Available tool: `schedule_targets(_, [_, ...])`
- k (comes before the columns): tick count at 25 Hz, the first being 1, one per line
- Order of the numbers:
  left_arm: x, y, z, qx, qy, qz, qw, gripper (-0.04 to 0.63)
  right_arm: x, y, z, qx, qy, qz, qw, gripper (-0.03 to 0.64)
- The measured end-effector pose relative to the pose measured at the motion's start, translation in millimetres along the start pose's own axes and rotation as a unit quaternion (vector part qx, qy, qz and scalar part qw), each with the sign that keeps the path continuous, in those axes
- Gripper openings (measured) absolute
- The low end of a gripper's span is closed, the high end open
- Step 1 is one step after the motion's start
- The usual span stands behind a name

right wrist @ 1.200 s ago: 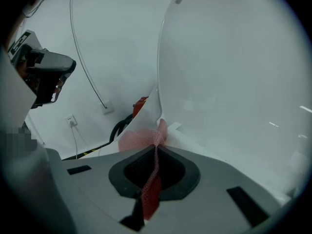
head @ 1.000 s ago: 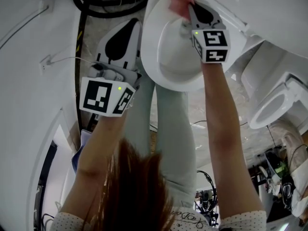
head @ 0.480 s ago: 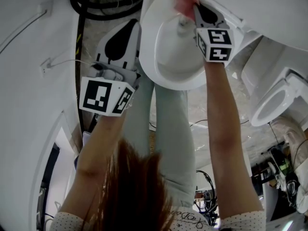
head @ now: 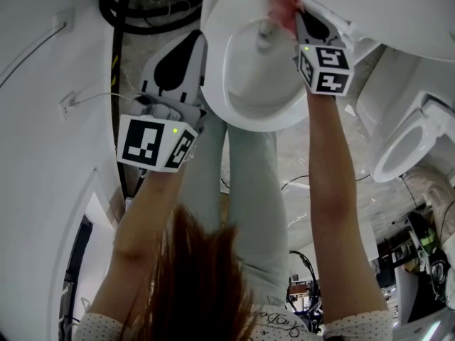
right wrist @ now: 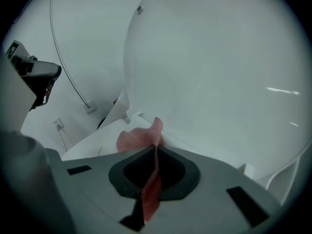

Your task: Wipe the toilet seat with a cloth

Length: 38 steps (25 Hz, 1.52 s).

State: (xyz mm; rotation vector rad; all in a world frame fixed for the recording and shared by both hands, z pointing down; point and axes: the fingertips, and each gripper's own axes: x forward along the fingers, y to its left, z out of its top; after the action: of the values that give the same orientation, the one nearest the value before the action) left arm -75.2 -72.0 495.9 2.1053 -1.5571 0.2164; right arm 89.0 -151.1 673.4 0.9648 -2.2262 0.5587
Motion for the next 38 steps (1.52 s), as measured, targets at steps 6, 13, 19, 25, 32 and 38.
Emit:
schedule_targets(6, [0.0,-5.5,-1.1,0.003,0.000,-0.004,1.0000,-0.005,-8.2,-11.0,-8.2,0.005,0.008,-0.008,1.000,0.023])
schedule_targets(13, [-1.7,-15.7,-4.6,0.005,0.002,-0.013,0.9999,-0.005,-21.1,-27.0,-19.0,0.010,0.013,-0.026,1.000,0.023])
schedule_targets(19, [-4.6,-21.5,-8.9,0.009,0.003,-0.017,0.9998,-0.005,-32.0,-39.8,-29.6,0.015,0.013,-0.044,0.999,0.023])
schedule_targets(25, [-8.3,-25.5,-10.7,0.013,0.006,-0.019,0.9997,-0.005,-42.4,-50.5,-38.1,-0.010,0.029,-0.055,0.998,0.023])
schedule_targets(32, [-12.9,-34.3,-5.7,0.019,0.005,-0.028,0.9994,-0.005,-65.6,-65.6,-55.7,0.008,0.040,-0.086,0.995,0.023])
schedule_targets(38, [-28.4,-47.2,8.9,0.031,0.007,-0.042,0.9986,-0.005,-141.5,-43.2,-29.8,0.077,-0.066,-0.100,0.990,0.023])
